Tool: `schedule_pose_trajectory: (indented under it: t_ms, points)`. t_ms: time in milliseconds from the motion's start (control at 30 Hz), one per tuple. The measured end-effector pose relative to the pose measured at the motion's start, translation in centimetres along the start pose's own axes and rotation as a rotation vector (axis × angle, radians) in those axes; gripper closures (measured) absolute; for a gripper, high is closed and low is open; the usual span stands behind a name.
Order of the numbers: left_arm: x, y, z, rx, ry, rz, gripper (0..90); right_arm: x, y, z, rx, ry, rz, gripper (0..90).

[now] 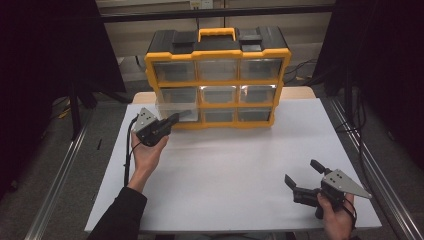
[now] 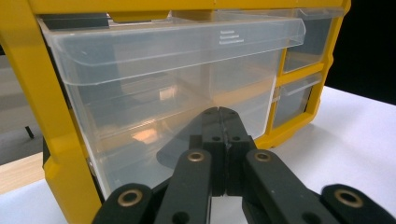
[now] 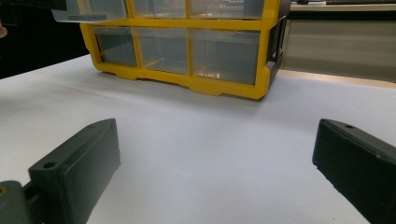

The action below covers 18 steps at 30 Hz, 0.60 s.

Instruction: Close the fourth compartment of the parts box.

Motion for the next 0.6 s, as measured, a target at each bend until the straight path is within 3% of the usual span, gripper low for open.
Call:
schedule_pose_trajectory:
  t_ms: [233,400,600]
  points:
    - [0.06,-0.21,-0.02,-0.002,0.008,0.007,90.0,0.01,0.01,0.01,-0.001,0.0,-0.001,0.4]
    - [0.3,-0.37,0.08,0.01,-0.01,0.007,90.0,0.05,-0.01,0.0,0.001,-0.001,0.003,0.4]
    - [0.23,-0.65,0.11,-0.021,-0.021,0.01,90.0,0.01,0.0,0.01,-0.001,0.0,0.002,0.4]
Point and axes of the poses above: each handheld gripper's, and its own axes: y roughly backward along the jaws, z roughly out of its top, x roughly to its left, the point moved 1 cm from there along -y, roughly forward along the jaws, and after that the axes turned 11 degrees about -x, right-handed, at the moved point
